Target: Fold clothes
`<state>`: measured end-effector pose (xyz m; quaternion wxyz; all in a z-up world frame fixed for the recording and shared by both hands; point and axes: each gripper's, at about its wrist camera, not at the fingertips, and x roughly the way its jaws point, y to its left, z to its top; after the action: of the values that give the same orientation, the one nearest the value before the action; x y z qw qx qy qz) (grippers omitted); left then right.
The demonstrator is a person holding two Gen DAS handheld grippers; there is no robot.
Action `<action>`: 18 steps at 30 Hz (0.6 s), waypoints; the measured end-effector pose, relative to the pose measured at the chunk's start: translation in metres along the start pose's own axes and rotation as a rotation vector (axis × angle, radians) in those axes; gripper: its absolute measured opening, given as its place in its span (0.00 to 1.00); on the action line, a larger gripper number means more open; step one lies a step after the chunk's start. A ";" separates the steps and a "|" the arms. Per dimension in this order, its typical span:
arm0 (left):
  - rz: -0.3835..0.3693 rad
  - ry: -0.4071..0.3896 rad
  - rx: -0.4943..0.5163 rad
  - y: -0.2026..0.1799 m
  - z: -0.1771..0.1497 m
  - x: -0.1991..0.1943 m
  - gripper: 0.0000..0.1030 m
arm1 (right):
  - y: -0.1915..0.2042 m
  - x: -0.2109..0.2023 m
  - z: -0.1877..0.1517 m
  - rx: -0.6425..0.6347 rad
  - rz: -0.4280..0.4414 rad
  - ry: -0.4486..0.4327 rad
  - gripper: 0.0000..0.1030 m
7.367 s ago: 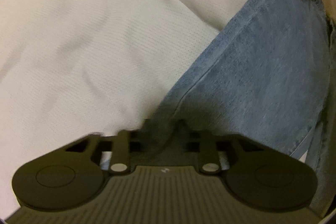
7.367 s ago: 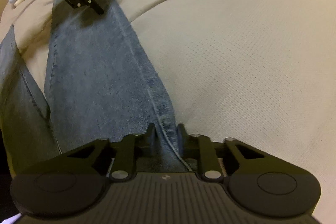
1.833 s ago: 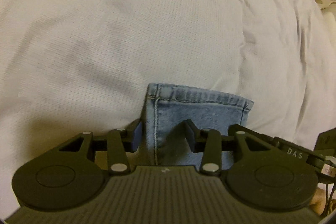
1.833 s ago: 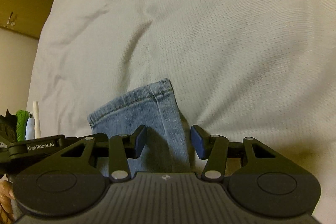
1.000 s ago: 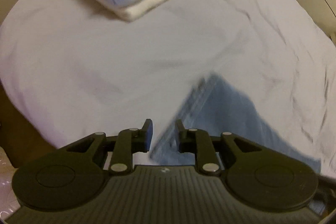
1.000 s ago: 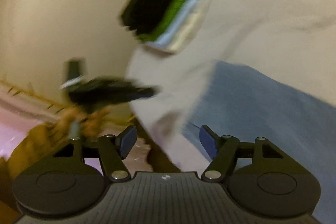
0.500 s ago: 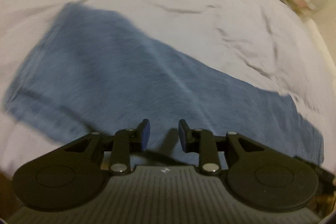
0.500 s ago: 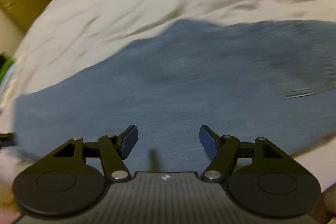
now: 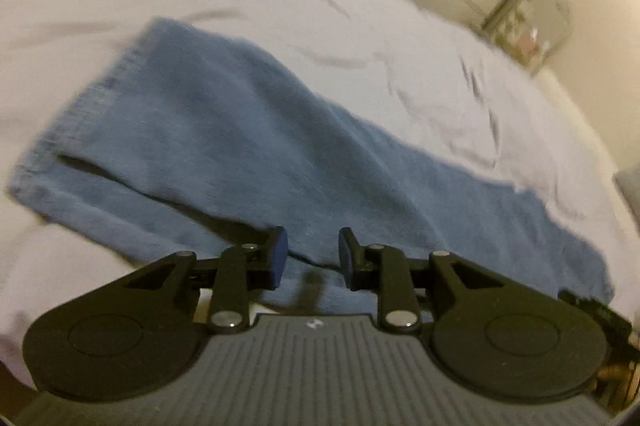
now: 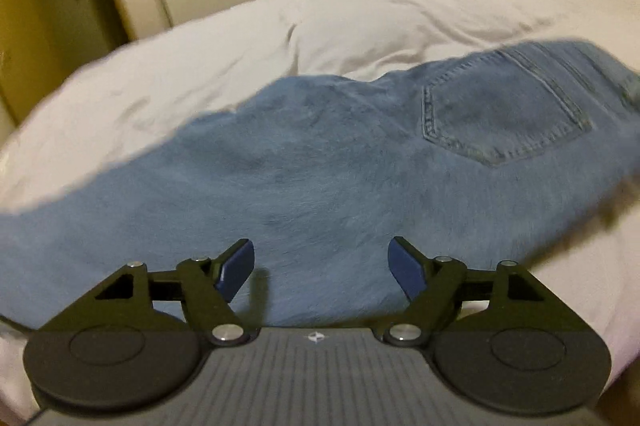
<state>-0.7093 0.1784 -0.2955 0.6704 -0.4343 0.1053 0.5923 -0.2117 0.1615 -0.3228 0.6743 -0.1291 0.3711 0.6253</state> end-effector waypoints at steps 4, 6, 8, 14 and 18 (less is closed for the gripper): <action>0.025 -0.074 -0.134 0.031 0.008 -0.015 0.26 | 0.007 -0.025 -0.007 0.072 0.057 -0.011 0.73; 0.047 -0.107 -0.201 0.046 0.012 -0.018 0.26 | 0.011 -0.029 -0.011 0.082 0.064 -0.001 0.73; 0.076 -0.122 -0.270 0.066 0.017 -0.021 0.28 | 0.012 -0.031 -0.013 0.097 0.076 0.010 0.73; 0.124 -0.136 -0.418 0.101 0.015 -0.007 0.28 | 0.014 -0.019 -0.011 0.141 0.091 0.053 0.74; 0.143 -0.173 -0.464 0.108 0.024 0.001 0.22 | 0.013 -0.009 -0.005 0.158 0.088 0.072 0.74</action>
<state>-0.8139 0.1882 -0.3313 0.5159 -0.5156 -0.0610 0.6814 -0.2251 0.1543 -0.3168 0.6406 -0.0815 0.4483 0.6181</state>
